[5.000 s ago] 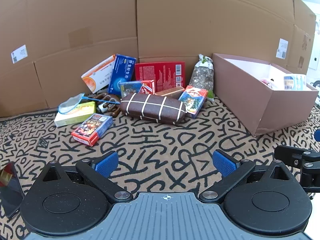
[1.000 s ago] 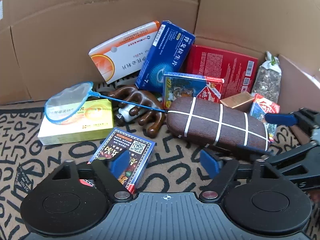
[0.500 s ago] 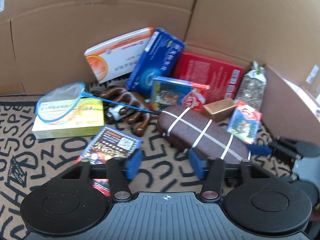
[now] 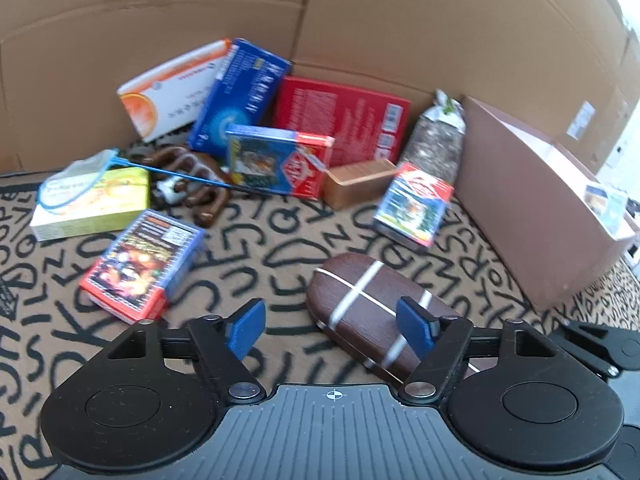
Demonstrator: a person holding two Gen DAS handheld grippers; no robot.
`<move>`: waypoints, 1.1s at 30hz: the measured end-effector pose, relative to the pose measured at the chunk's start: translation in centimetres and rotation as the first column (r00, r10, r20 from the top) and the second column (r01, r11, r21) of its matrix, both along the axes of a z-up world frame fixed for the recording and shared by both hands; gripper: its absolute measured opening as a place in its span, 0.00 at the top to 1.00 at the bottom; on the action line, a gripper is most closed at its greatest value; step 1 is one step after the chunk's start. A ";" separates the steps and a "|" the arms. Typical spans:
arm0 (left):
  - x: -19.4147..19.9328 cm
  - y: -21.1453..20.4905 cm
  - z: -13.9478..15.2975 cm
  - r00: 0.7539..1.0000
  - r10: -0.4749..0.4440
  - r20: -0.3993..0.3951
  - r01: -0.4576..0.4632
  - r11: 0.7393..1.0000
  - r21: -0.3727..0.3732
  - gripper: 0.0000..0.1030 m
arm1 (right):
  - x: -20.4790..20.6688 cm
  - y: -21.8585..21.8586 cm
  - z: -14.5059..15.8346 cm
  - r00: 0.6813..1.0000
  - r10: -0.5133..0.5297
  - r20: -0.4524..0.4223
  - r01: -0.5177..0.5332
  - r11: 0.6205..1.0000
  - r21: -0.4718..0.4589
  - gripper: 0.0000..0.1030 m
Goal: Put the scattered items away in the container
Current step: 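Close the right gripper around the brown striped case, then lift the brown case with the right gripper and carry it over the pink box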
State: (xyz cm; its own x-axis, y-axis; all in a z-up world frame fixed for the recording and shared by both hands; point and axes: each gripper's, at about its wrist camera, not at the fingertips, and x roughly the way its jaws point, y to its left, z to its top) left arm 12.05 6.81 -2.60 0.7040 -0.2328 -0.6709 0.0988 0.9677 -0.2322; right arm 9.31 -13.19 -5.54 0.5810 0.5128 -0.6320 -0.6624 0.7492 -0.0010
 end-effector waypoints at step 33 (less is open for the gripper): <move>-0.7 1.3 -1.2 0.989 -0.140 -0.040 0.137 0.988 -0.067 0.15 | 0.6 -3.9 -0.4 0.972 -0.233 -0.006 0.233 0.972 0.032 0.08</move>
